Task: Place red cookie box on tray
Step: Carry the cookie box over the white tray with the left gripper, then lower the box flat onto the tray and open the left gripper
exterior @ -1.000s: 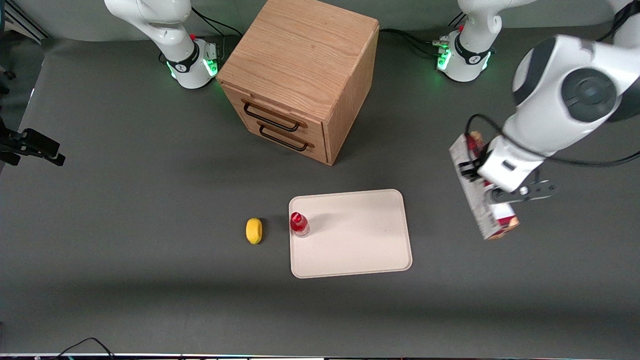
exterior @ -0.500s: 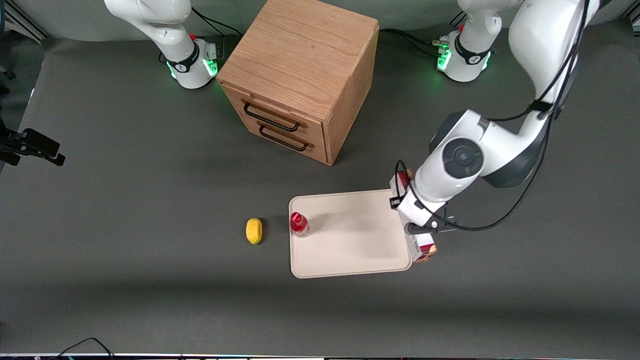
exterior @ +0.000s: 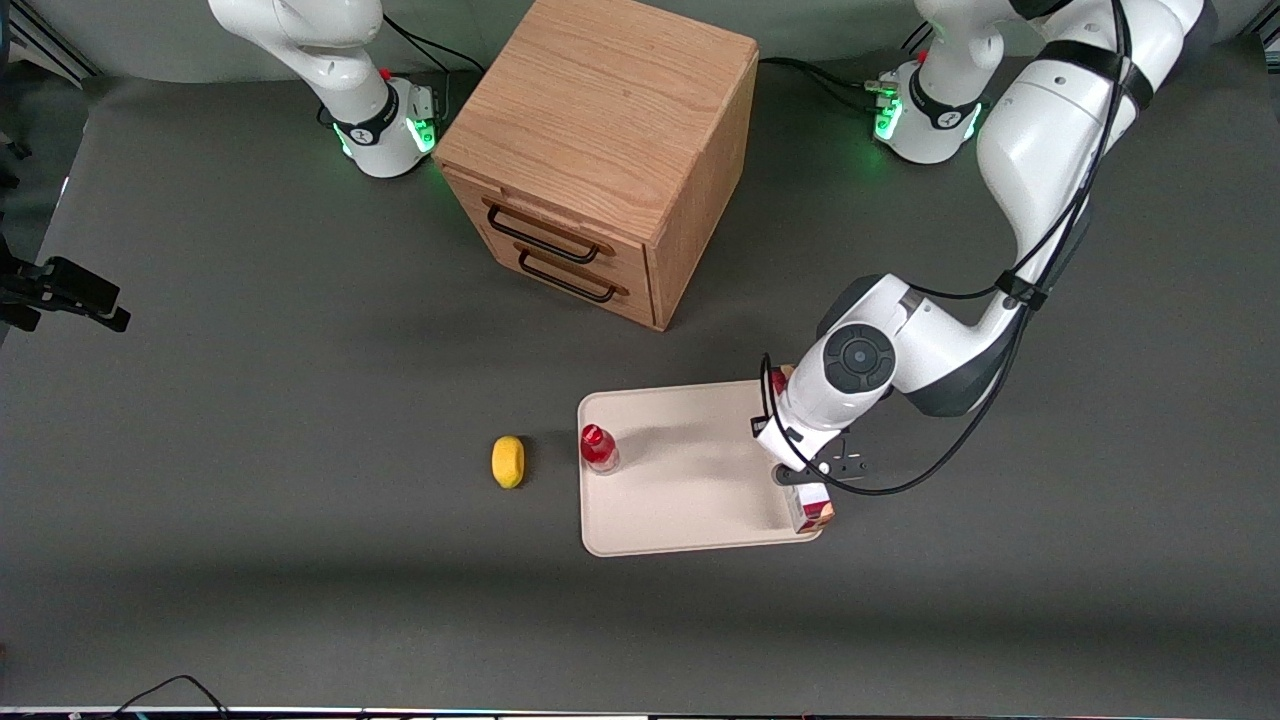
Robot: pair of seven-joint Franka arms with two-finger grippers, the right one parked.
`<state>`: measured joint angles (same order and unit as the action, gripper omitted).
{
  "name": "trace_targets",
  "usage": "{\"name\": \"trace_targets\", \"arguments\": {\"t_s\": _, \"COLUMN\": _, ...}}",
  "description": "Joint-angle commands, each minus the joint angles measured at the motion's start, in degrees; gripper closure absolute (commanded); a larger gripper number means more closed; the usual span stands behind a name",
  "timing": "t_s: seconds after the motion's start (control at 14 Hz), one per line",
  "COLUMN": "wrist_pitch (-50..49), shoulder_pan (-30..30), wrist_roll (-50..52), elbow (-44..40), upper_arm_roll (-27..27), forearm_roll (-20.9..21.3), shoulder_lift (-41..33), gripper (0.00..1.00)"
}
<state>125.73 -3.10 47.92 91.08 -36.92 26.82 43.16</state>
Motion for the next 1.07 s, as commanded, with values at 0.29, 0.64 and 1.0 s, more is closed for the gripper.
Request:
{"name": "trace_targets", "arguments": {"t_s": 0.29, "wrist_pitch": 3.2, "shoulder_pan": 0.6, "wrist_roll": 1.6, "elbow": -2.0, "upper_arm_roll": 0.4, "forearm_roll": 4.4, "shoulder_lift": 5.0, "gripper": 1.00}}
{"name": "trace_targets", "arguments": {"t_s": 0.64, "wrist_pitch": 3.2, "shoulder_pan": 0.4, "wrist_roll": 1.0, "elbow": -2.0, "upper_arm_roll": 0.5, "forearm_roll": 5.7, "shoulder_lift": 5.0, "gripper": 0.00}}
{"name": "trace_targets", "arguments": {"t_s": 1.0, "wrist_pitch": 2.5, "shoulder_pan": -0.1, "wrist_roll": 1.2, "elbow": -2.1, "upper_arm_roll": 0.3, "forearm_roll": 5.5, "shoulder_lift": 4.1, "gripper": 0.00}}
